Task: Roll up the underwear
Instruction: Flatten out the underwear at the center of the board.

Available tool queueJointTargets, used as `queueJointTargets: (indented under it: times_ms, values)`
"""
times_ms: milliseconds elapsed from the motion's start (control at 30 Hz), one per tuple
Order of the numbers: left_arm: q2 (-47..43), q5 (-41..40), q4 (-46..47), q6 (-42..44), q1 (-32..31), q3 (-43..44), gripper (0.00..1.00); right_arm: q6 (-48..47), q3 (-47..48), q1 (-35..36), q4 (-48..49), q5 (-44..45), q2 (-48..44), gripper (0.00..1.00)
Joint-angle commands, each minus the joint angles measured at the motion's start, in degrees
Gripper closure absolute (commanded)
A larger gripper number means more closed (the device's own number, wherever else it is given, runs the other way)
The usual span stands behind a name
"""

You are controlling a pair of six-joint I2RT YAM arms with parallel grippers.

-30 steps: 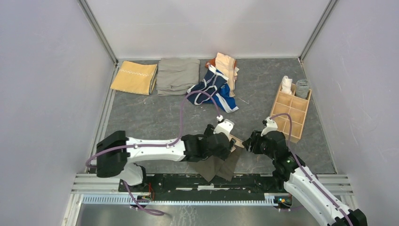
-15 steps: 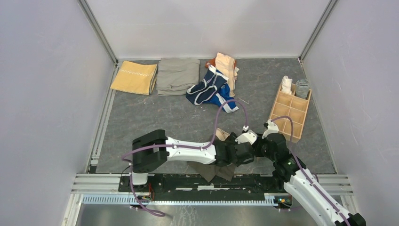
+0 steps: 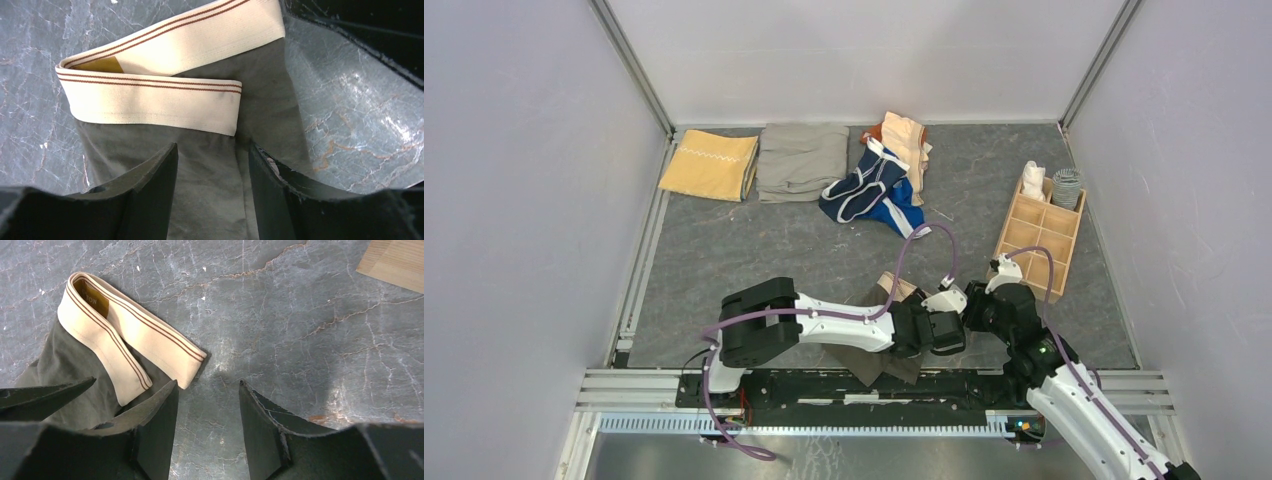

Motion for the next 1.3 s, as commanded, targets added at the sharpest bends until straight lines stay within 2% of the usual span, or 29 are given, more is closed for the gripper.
queueJointTargets:
  times_ms: [0,233,433,733,933,1267]
  values:
    - [1.64,-3.49,-0.77,2.04,-0.42,3.41,0.41,-0.63,2.10,-0.19,-0.13,1.63,-1.16,0.47]
    - [2.56,-6.33,-1.50,2.39,-0.51,4.29,0.50,-0.37,1.80,-0.16,-1.26,0.27,-2.83,0.47]
    - [2.91,-8.83,-1.61,2.31,-0.44,4.15,0.64,0.31,1.13,-0.22,-1.56,-0.41,-4.36,0.46]
    - [1.98,-10.95,-0.72,1.10,-0.37,2.97,0.98,2.33,-2.74,-0.22,5.19,-6.67,-1.40,0.43]
    - [-0.35,-10.41,1.40,0.31,-0.38,0.51,0.98,4.65,-4.58,-0.19,13.34,-11.62,2.72,0.43]
    - [-0.27,-8.82,2.84,0.25,-0.43,0.46,0.98,7.15,-7.05,-0.21,19.02,-14.43,6.89,0.46]
